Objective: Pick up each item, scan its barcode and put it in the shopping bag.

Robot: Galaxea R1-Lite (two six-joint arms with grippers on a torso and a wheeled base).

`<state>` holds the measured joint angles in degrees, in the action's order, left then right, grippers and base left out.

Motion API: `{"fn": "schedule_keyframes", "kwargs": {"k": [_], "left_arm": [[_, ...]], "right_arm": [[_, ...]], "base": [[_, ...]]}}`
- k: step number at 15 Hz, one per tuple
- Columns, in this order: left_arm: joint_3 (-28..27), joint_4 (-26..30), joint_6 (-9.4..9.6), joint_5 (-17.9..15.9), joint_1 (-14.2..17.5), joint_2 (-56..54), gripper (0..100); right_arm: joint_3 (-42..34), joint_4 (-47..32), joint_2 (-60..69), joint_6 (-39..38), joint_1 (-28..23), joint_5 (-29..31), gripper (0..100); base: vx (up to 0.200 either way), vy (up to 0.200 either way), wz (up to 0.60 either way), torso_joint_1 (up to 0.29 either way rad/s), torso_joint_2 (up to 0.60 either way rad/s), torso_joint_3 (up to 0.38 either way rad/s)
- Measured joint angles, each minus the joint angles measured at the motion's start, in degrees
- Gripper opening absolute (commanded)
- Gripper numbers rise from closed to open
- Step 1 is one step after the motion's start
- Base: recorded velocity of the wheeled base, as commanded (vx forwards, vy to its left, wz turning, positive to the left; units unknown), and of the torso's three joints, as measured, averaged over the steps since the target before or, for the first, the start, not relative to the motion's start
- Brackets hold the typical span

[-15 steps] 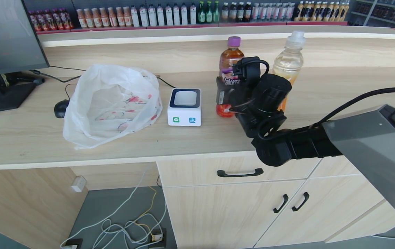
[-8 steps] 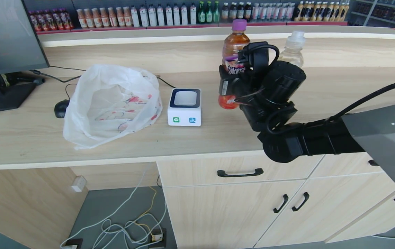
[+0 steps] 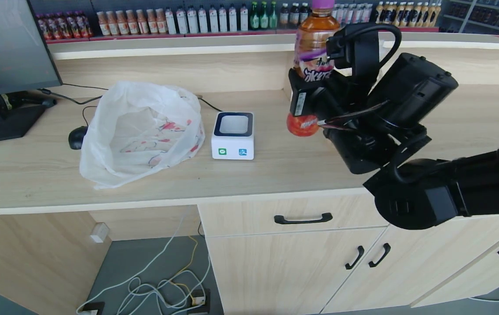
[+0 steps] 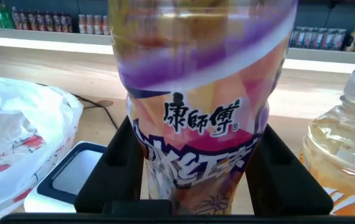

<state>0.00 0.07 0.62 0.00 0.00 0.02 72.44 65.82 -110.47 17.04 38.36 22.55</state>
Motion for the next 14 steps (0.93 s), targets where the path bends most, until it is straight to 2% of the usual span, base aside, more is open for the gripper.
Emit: {"fn": "schedule_keyframes", "kwargs": {"k": [4, 8, 11, 14], "left_arm": [[0.0, 0.0, 0.00, 0.0, 0.0, 0.0, 100], [0.0, 0.0, 0.00, 0.0, 0.0, 0.0, 100], [0.0, 0.0, -0.02, 0.0, 0.0, 0.0, 100], [0.0, 0.0, 0.00, 0.0, 0.0, 0.0, 100]], "right_arm": [[-13.2, 8.9, 5.9, 0.8, 4.0, 4.5, 0], [-29.3, 21.4, 8.9, 1.5, 11.4, 10.2, 0], [-39.5, 23.8, 10.2, 2.5, 17.6, 12.6, 0], [-41.8, 24.2, 11.0, 2.7, 19.1, 12.8, 0]], "base": [[0.000, 0.000, 0.00, 0.000, 0.00, 0.000], [0.000, 0.000, 0.00, 0.000, 0.00, 0.000], [0.000, 0.000, 0.00, 0.000, 0.00, 0.000], [0.000, 0.000, 0.00, 0.000, 0.00, 0.000]]}}
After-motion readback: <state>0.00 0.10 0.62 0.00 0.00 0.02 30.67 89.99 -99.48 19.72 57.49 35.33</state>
